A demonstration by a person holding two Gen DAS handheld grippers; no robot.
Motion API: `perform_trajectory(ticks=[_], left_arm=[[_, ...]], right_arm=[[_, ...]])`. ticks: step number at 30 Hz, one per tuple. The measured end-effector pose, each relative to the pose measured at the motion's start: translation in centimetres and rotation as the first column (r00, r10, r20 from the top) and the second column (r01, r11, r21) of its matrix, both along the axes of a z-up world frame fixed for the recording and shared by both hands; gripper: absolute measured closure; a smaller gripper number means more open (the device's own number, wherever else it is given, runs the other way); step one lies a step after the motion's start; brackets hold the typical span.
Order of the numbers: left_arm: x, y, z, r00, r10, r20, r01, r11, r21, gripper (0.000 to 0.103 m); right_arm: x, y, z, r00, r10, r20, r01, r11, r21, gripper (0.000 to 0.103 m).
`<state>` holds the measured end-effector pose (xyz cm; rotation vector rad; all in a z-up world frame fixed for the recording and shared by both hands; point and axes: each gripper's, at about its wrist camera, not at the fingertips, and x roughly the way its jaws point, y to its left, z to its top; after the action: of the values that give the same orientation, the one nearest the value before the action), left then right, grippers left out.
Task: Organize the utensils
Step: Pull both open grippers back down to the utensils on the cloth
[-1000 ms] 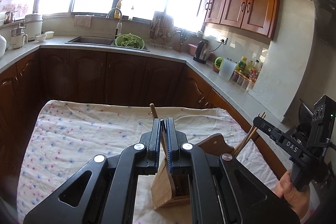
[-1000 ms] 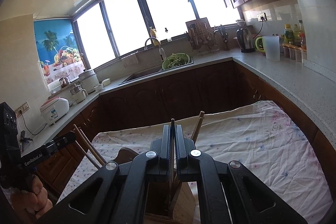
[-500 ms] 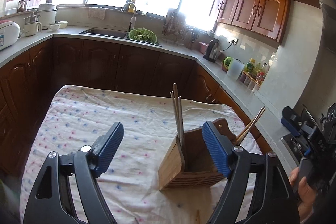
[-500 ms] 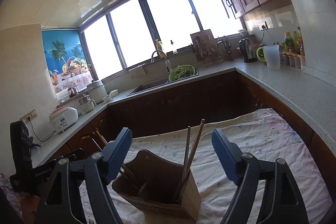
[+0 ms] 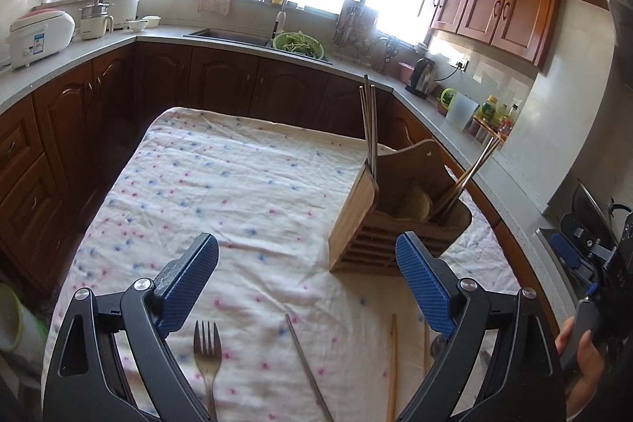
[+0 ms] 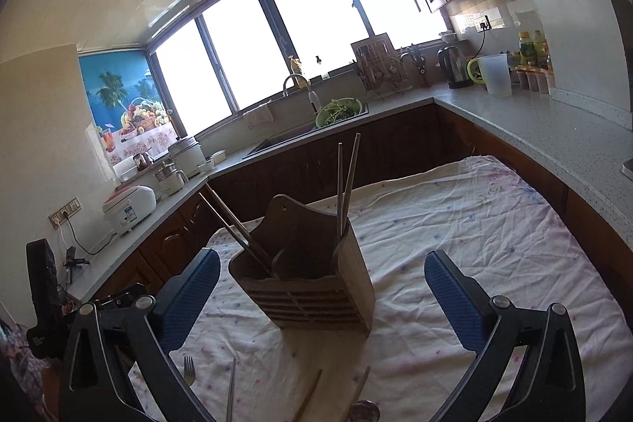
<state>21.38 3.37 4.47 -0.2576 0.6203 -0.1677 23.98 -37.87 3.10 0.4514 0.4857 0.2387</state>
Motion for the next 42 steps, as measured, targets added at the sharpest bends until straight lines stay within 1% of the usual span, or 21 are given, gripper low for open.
perform_trajectory(ticks=[4,9,14,20,23,30,39,41,42], left_arm=[[-2.4,-0.1,-1.0,1.0,0.002,-0.022,-0.002,1.0,0.005,0.01],[-4.9,-0.1,-2.4,0.999,-0.003,-0.046,0.002,1.0,-0.013,0.01],[-6.7,-0.3,-4.1,0.996,-0.015,-0.084,0.014,1.0,-0.02,0.01],[-8.0,-0.9,-5.7,0.992,-0.036,-0.12,0.035,0.999,-0.012,0.01],[-8.3,-1.3,-6.1,0.99,-0.047,-0.129,0.047,0.999,-0.002,0.01],[-7.9,-1.1,-6.8,0.988,-0.028,-0.155,0.032,0.999,0.022,0.01],[-5.8,-1.7,-8.2,0.978,-0.046,-0.203,0.057,0.997,0.049,0.01],[-5.0,-1.9,-8.7,0.974,-0.054,-0.218,0.067,0.996,0.051,0.015],[-4.5,-2.0,-9.0,0.972,-0.059,-0.228,0.073,0.996,0.05,0.02]], right_arm=[[-2.5,-0.6,-0.9,1.0,-0.005,-0.026,0.005,1.0,-0.002,0.0],[-5.8,-1.7,-2.2,0.997,-0.037,-0.061,0.037,0.999,-0.011,0.0],[-8.5,-2.6,-4.0,0.991,-0.067,-0.118,0.063,0.997,-0.039,0.0],[-10.4,-3.2,-6.3,0.981,-0.083,-0.178,0.078,0.996,-0.033,0.0],[-10.6,-3.1,-6.8,0.978,-0.075,-0.194,0.072,0.997,-0.025,0.0],[-10.5,-1.7,-7.2,0.98,-0.033,-0.198,0.025,0.999,-0.04,0.0],[-8.4,0.0,-8.5,0.971,0.016,-0.238,-0.027,0.999,-0.046,0.001],[-7.7,0.3,-9.0,0.967,0.024,-0.253,-0.037,0.998,-0.048,0.003],[-7.3,0.5,-9.3,0.965,0.029,-0.262,-0.043,0.998,-0.046,0.006]])
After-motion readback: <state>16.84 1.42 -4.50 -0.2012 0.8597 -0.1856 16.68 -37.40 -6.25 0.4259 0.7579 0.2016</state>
